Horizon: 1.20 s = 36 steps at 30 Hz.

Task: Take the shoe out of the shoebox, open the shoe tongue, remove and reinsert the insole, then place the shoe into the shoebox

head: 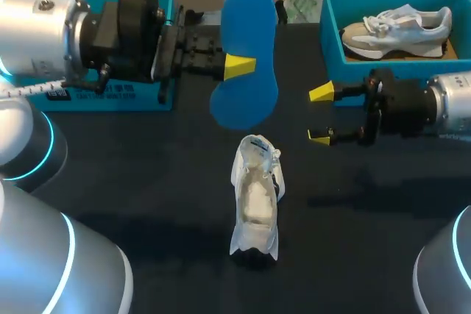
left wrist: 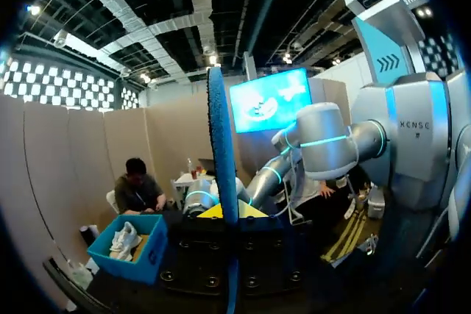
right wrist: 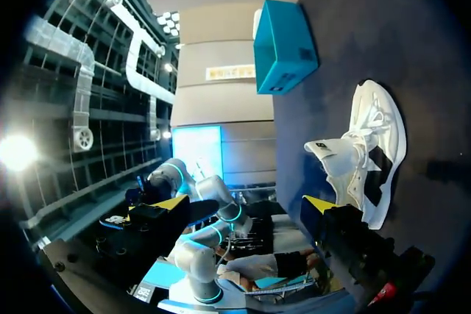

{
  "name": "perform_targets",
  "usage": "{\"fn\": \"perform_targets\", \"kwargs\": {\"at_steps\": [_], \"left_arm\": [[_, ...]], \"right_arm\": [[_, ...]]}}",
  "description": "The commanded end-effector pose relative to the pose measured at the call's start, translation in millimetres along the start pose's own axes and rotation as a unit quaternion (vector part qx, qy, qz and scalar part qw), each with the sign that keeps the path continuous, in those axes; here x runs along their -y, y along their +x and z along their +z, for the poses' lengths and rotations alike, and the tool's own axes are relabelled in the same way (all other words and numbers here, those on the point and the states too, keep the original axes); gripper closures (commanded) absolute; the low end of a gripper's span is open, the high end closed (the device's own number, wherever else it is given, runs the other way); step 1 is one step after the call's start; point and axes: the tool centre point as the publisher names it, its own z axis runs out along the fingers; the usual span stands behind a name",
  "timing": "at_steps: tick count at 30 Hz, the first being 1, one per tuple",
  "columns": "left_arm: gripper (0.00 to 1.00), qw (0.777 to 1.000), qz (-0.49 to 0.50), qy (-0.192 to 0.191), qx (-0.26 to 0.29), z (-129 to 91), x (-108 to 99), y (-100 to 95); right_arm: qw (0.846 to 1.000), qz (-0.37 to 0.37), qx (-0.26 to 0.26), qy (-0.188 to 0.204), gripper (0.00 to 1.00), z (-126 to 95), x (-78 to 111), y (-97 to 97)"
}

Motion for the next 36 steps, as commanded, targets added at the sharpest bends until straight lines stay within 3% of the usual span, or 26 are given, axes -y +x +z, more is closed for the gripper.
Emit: {"fn": "perform_targets", "kwargs": {"at_steps": [1, 7, 10, 15, 17, 27, 30, 31, 32, 33, 34, 35, 36], "left_arm": [[1.0, 0.963, 0.264, -0.051, 0.002, 4.5, -4.3, -1.7], [1.0, 0.963, 0.264, -0.051, 0.002, 4.5, -4.3, -1.7], [1.0, 0.945, 0.322, -0.063, 0.019, 2.0, -10.9, -8.1], [1.0, 0.9, 0.427, -0.082, 0.039, 5.8, -27.3, -17.9], [1.0, 0.862, 0.497, -0.089, 0.04, 8.1, -32.2, -16.6], [1.0, 0.859, 0.501, -0.098, 0.033, 9.0, -36.6, -17.9], [1.0, 0.822, 0.565, -0.062, 0.043, 6.5, -45.0, -15.7], [1.0, 0.812, 0.581, -0.034, 0.042, 5.2, -47.8, -14.9], [1.0, 0.802, 0.593, -0.053, 0.037, 5.2, -52.6, -16.0], [1.0, 0.79, 0.61, -0.044, 0.037, 6.1, -55.5, -16.5], [1.0, 0.792, 0.608, -0.019, 0.043, 5.5, -57.9, -18.0], [1.0, 0.785, 0.617, -0.03, 0.044, 6.2, -60.7, -20.6], [1.0, 0.781, 0.623, -0.018, 0.051, 7.0, -61.9, -21.8]], "right_arm": [[1.0, 0.0, 0.001, -0.001, 0.0, 1.3, -0.1, 0.2], [1.0, 0.0, 0.001, -0.001, 0.0, 1.3, -0.1, 0.2], [1.0, 0.0, 0.001, -0.001, 0.0, 1.3, -0.1, 0.2], [1.0, 0.0, 0.001, -0.001, 0.0, 1.3, -0.1, 0.2], [1.0, 0.0, 0.001, -0.001, 0.0, 1.3, -0.1, 0.2], [1.0, 0.0, 0.001, -0.001, 0.0, 1.3, -0.1, 0.2], [1.0, 0.0, 0.001, -0.001, 0.0, 1.3, -0.1, 0.2], [1.0, 0.0, 0.001, -0.001, 0.0, 1.3, -0.1, 0.2], [1.0, 0.0, 0.001, -0.001, 0.0, 1.3, -0.1, 0.2], [1.0, 0.0, 0.001, -0.001, 0.0, 1.3, -0.1, 0.2], [1.0, 0.0, 0.001, -0.001, 0.0, 1.3, -0.1, 0.2], [1.0, 0.0, 0.001, -0.001, 0.0, 1.3, -0.1, 0.2], [1.0, 0.0, 0.001, -0.001, 0.0, 1.3, -0.1, 0.2]]}}
